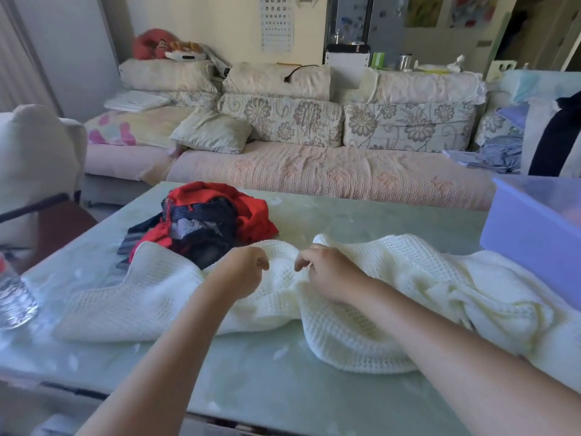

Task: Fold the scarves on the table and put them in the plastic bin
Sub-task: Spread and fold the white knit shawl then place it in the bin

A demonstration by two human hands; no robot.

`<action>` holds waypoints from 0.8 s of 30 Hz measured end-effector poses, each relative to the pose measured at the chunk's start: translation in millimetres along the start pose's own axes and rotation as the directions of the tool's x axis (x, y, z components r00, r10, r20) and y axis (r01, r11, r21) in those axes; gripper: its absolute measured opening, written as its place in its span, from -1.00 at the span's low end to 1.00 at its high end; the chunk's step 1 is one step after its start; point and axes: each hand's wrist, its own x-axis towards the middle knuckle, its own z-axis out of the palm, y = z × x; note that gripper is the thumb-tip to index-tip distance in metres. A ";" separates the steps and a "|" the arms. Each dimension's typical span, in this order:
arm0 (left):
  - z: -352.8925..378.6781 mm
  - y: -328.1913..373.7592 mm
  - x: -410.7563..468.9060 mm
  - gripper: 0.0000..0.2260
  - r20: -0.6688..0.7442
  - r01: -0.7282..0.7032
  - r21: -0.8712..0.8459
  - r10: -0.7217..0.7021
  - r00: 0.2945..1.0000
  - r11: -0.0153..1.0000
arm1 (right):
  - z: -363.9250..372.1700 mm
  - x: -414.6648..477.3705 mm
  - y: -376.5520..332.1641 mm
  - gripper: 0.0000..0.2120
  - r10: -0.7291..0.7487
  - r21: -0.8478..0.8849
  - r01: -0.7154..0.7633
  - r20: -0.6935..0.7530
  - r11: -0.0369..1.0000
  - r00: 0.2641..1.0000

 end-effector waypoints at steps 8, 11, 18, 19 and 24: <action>9.6 -63.8 31.7 -0.67 -0.015 0.088 0.109 -0.087 0.996 0.990 | 32.5 94.4 12.1 -0.59 0.153 -0.217 -0.140 0.045 0.966 0.987; 11.5 -67.4 53.3 -0.62 0.058 0.053 0.279 -0.072 0.996 0.959 | 32.8 103.1 29.6 -0.67 0.290 -0.426 -0.199 0.159 0.882 0.944; -10.8 -60.3 79.7 -0.77 -0.031 0.152 0.290 -0.149 0.988 0.945 | 5.5 112.7 56.0 -0.93 0.337 -0.209 -0.366 -0.161 0.907 0.927; -18.9 -58.9 83.0 -0.73 -0.155 0.188 0.201 -0.158 0.975 0.961 | -1.4 116.9 58.7 -0.90 0.334 -0.056 -0.366 -0.297 0.929 0.894; -30.2 -36.8 76.7 -0.39 -0.239 0.124 -0.049 -0.132 0.962 0.991 | -17.7 118.2 43.2 -0.14 0.249 0.124 -0.244 -0.026 0.962 0.968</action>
